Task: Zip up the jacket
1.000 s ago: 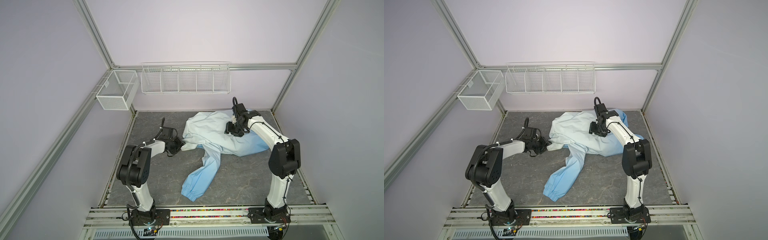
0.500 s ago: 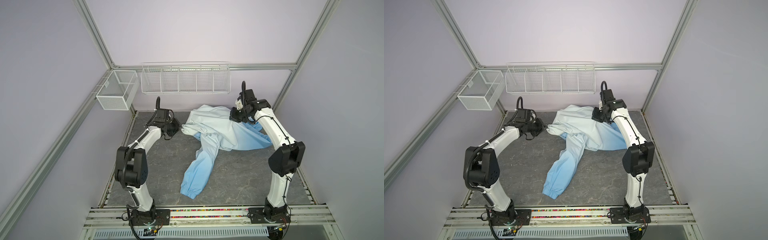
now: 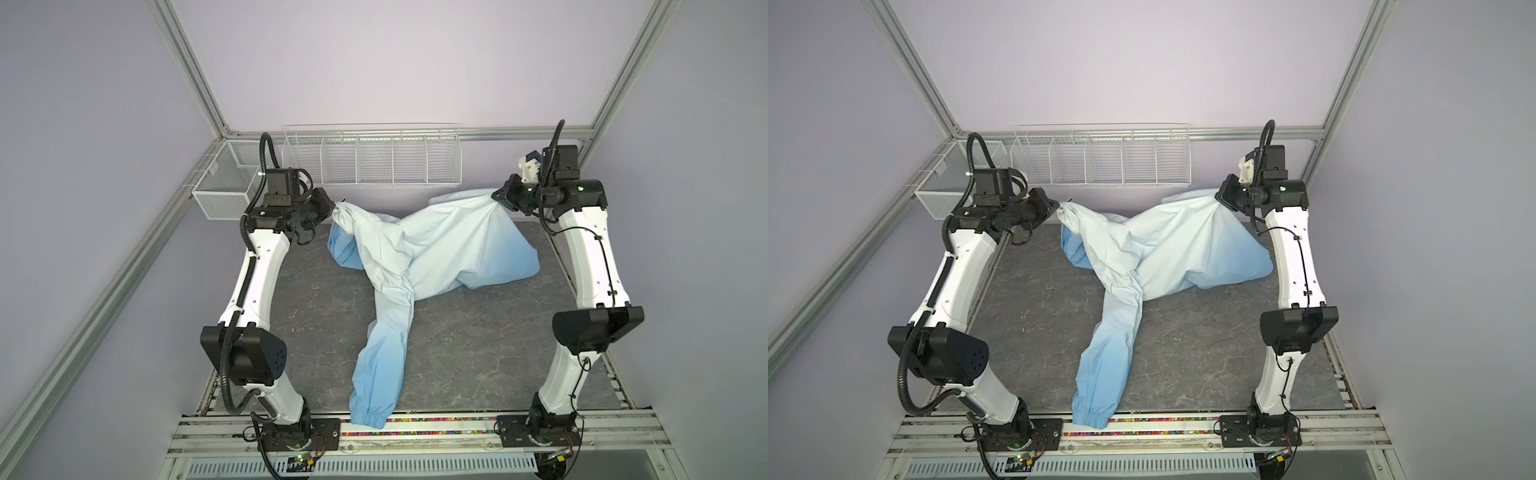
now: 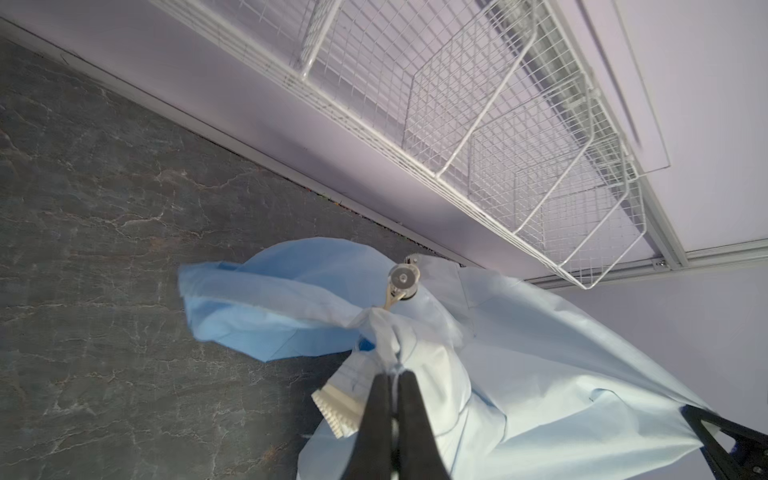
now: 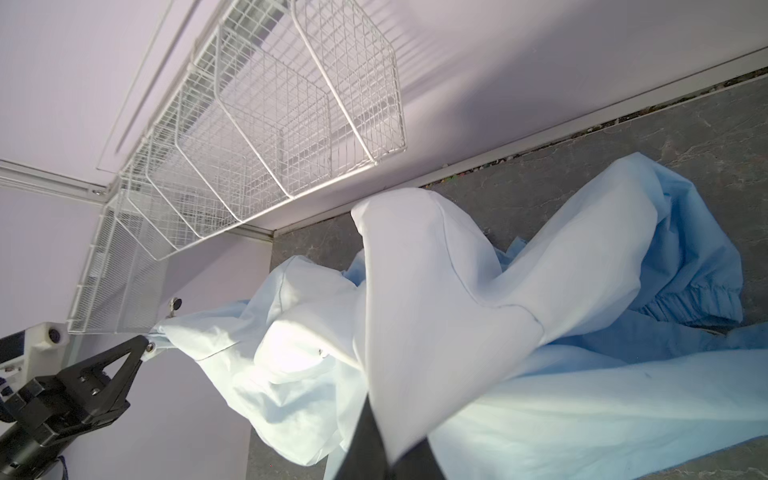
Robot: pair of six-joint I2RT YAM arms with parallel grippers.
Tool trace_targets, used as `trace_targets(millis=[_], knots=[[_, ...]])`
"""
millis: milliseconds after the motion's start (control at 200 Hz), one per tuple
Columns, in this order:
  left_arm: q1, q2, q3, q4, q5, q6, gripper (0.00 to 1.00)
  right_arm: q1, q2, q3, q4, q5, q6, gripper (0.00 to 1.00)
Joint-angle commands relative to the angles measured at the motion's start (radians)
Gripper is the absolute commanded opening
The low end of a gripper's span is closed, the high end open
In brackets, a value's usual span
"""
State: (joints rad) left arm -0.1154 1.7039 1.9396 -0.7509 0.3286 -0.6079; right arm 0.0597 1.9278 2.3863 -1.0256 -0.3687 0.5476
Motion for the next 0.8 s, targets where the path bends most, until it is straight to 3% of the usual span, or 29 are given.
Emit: trace_targets(millis=[0,235,475,575,625,635,670,735,795], knots=[[0.02,-0.043,0.093,-0.058,-0.045,0.042,0.0,-0.04,-0.072,0.025,0.133,-0.106,0.075,0.07],[0.063,-0.069,0.212,-0.049,-0.029,0.014,0.0,-0.1,-0.098,0.025,0.196,-0.161,0.13,0.07],[0.062,-0.018,0.526,0.011,0.036,-0.053,0.0,-0.116,-0.021,0.025,0.291,-0.24,0.255,0.09],[0.063,0.011,0.64,0.075,0.05,-0.116,0.0,-0.082,0.01,0.025,0.271,-0.252,0.246,0.27],[0.063,0.016,0.667,0.119,0.057,-0.154,0.0,-0.058,0.014,0.025,0.235,-0.237,0.209,0.44],[0.063,0.016,0.668,0.128,0.059,-0.159,0.0,-0.05,0.014,0.025,0.223,-0.23,0.196,0.52],[0.063,0.013,0.667,0.16,0.061,-0.184,0.0,-0.033,0.01,0.025,0.19,-0.209,0.158,0.66],[0.063,0.01,0.667,0.192,0.065,-0.216,0.0,-0.001,-0.008,0.02,0.132,-0.156,0.091,0.79],[0.062,0.007,0.664,0.202,0.07,-0.225,0.0,0.028,-0.038,-0.011,0.122,-0.131,0.052,0.83]])
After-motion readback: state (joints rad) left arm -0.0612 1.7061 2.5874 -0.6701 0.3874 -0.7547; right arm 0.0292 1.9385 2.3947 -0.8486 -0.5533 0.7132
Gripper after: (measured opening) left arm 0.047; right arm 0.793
